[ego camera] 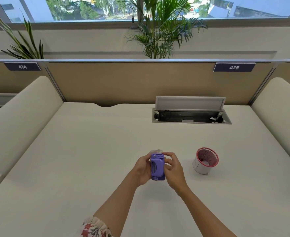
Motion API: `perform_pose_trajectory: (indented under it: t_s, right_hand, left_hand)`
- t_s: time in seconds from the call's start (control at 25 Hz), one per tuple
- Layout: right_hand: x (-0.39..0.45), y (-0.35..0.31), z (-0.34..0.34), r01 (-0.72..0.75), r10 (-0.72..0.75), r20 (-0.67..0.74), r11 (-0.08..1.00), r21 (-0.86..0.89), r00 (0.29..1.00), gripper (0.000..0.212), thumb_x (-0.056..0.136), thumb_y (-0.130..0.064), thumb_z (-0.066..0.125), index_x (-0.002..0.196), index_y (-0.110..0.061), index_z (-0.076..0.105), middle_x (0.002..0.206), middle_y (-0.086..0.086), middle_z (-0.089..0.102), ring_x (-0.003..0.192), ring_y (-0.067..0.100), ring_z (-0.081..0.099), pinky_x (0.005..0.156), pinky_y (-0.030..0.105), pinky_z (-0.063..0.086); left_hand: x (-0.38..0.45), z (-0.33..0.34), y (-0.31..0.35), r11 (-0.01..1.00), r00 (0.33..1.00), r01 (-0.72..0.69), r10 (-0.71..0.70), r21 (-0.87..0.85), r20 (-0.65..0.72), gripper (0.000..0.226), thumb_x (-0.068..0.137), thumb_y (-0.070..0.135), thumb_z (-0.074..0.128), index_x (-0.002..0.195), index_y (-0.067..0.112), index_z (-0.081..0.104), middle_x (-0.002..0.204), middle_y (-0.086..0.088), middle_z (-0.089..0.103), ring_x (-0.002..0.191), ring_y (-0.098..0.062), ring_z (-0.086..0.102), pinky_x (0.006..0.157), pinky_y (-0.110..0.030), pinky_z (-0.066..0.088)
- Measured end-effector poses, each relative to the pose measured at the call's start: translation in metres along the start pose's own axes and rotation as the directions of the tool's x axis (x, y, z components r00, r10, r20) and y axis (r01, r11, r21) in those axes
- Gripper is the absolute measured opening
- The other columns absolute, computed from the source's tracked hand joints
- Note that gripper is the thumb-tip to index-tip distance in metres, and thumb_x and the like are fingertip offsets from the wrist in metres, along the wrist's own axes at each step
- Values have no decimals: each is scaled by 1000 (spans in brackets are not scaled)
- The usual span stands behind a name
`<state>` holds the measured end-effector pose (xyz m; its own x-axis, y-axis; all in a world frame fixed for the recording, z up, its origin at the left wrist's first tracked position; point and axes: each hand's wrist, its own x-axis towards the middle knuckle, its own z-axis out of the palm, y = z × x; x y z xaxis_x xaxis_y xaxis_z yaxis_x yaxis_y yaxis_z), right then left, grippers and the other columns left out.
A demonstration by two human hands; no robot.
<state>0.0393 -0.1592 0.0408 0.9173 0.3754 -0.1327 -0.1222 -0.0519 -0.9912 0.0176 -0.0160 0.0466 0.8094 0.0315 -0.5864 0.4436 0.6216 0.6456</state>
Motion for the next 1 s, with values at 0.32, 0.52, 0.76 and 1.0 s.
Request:
perform_pose_trajectory:
  t_s: [0.32,0.52,0.76,1.0]
  right_hand:
    - [5,-13,-5,82,-78,-56,995,58,995,41,85,-9,75,116,-31,59,97,3,77,77,27,78,63,38,64]
    - [5,-7,-3,89,-87,-27,995,46,996,41,87,-7,72,117,-31,58,98,7,77,80,30,77,69,48,64]
    - [1,-2,-4,114,-115,17,993,23,993,44,81,-9,78,116,-29,60,100,5,77,87,28,76,73,46,64]
    - [4,-4,-5,120,-121,9,990,76,993,43,83,-6,77,118,-26,60,100,6,77,85,31,77,71,47,64]
  left_hand:
    - [3,-5,-7,995,999,-9,14,96,-49,35,100,35,51,112,13,75,101,-11,75,89,-34,73,85,-58,59]
    - [-1,4,-7,998,999,0,3,67,-42,39,101,35,46,115,10,73,109,-16,74,95,-36,69,98,-58,51]
    - [-3,5,-3,999,998,-36,37,20,-56,38,103,35,42,117,16,72,103,-12,74,90,-30,67,84,-47,56]
    - [-2,6,-3,996,994,-70,75,61,-82,36,101,35,47,107,17,77,101,-12,75,93,-30,67,77,-46,59]
